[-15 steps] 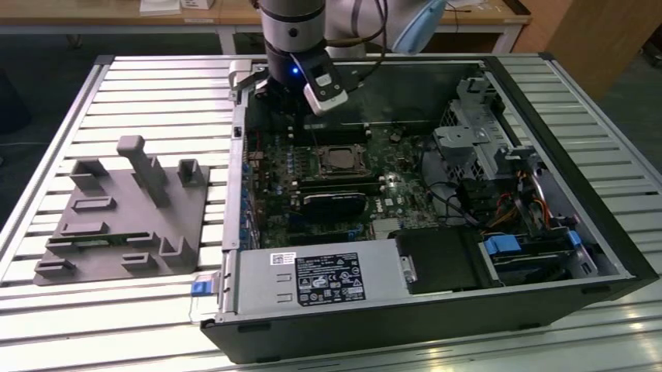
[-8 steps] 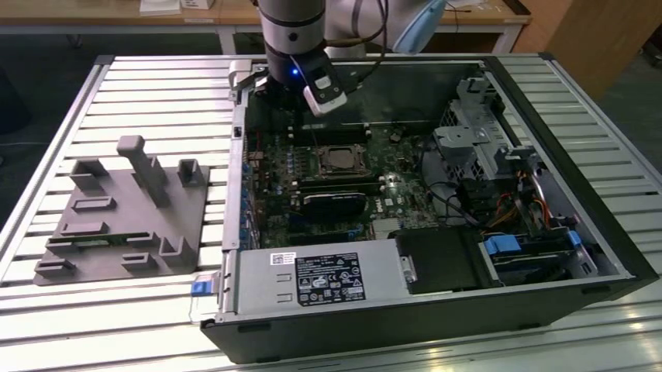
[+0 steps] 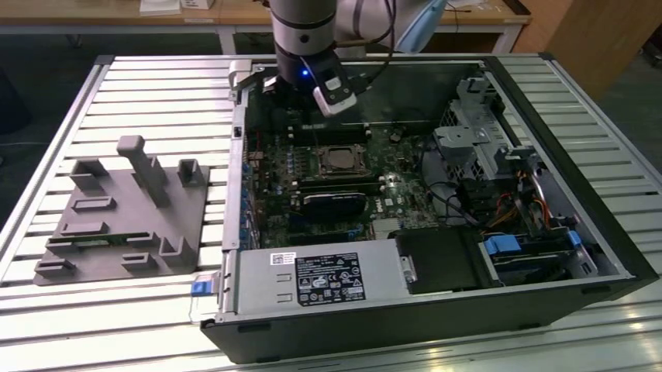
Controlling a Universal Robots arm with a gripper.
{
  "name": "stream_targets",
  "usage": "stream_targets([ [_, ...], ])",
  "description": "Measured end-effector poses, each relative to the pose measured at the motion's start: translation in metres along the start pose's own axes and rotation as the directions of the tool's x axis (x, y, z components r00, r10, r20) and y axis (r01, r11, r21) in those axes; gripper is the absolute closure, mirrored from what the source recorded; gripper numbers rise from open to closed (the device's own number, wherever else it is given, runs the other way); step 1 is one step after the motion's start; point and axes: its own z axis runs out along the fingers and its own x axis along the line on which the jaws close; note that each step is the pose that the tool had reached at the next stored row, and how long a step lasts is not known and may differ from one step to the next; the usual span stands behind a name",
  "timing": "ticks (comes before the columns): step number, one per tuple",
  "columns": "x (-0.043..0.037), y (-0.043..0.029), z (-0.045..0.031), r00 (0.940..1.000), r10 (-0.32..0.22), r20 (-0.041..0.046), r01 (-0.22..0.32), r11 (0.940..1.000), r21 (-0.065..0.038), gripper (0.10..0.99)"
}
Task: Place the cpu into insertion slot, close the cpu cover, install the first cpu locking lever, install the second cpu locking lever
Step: 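Install the first cpu locking lever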
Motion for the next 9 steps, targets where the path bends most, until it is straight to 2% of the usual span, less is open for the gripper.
stream_targets([
  [6, -0.0223, 0.0011, 0.0007, 1.0000, 0.001, -0.0043, -0.001, 1.0000, 0.000, 0.980],
  [9, -0.0300, 0.0015, 0.0009, 1.0000, 0.002, -0.0067, -0.002, 1.0000, 0.000, 0.980],
])
